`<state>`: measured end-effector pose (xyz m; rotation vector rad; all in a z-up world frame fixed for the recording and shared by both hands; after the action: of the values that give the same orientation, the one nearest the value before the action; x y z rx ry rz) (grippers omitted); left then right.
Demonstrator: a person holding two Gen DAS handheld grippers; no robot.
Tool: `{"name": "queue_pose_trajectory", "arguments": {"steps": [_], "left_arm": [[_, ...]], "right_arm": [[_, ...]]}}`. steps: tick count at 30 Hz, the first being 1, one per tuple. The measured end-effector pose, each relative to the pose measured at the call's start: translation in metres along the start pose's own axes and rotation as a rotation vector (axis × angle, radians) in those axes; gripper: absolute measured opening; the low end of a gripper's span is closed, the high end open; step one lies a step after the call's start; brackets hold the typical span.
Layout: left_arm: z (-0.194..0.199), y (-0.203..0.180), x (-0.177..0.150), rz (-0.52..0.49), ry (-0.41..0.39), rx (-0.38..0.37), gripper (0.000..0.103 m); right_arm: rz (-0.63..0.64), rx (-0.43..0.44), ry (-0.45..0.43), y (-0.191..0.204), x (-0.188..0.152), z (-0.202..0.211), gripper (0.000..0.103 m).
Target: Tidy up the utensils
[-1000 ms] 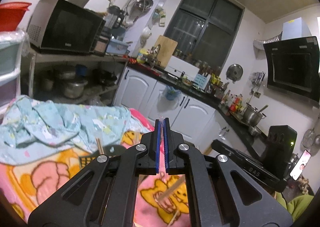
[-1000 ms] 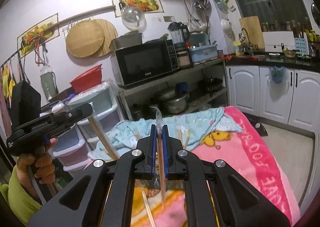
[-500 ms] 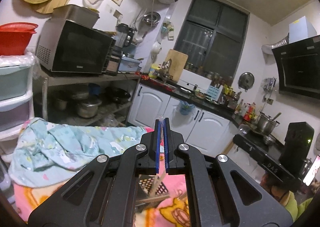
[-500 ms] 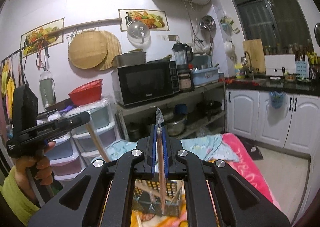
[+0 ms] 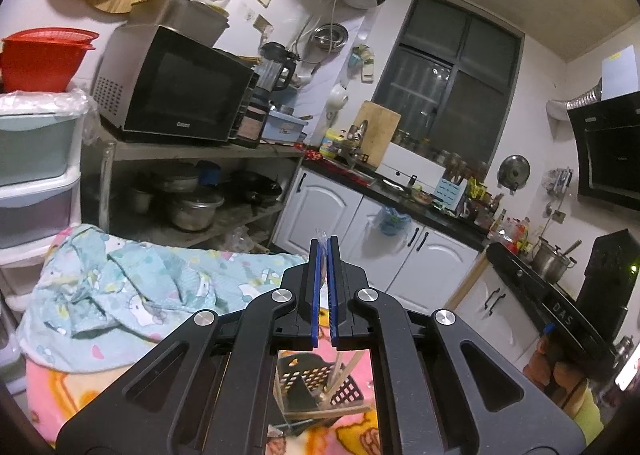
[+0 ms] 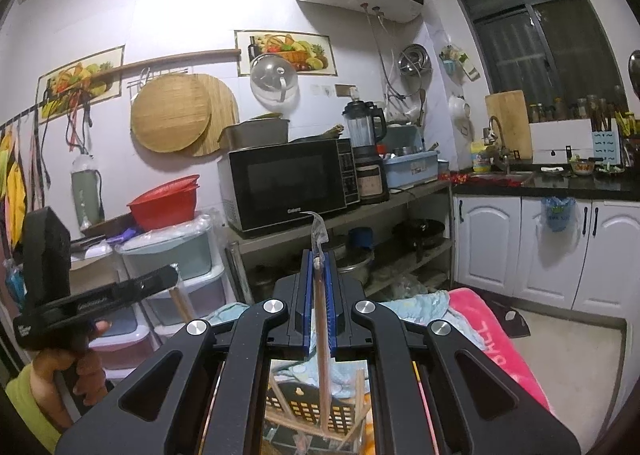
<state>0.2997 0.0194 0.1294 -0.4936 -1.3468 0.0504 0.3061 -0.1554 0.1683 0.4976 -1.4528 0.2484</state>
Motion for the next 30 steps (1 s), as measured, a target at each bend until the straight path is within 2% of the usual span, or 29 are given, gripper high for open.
{"name": "queue_pose_trajectory", "arguments": {"steps": [12,26,28,29,30], "left_arm": [[-0.010,0.008,-0.025,0.002,0.023,0.005,0.001],[-0.017,0.029,-0.058,0.014,0.077,0.054,0.001],[-0.016,0.032,-0.062,0.019,0.087,0.065,0.005],[-0.015,0.033,-0.064,0.021,0.089,0.072,0.010],[-0.013,0.035,-0.065,0.024,0.090,0.078,0.021]], "right_arm": [[0.012,0.002,0.003,0.005,-0.021,-0.022,0.006],[-0.021,-0.035,0.104,-0.003,-0.080,-0.044,0.007],[-0.035,-0.048,0.135,-0.006,-0.088,-0.045,0.011],[-0.046,-0.054,0.142,-0.008,-0.091,-0.043,0.022],[-0.055,-0.059,0.144,-0.010,-0.092,-0.042,0.029]]}}
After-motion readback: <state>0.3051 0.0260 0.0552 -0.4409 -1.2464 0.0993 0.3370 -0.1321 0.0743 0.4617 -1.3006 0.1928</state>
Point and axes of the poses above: each gripper's, at about its wrist camera, not at the fingertips, and z roughly against the way its jaws point, y to its left, x to its top, the point moved 10 cm from there along -z, roughly the way its jaws point, and after that the axes turned 6 degrees about -y, right-handed, at the moved point
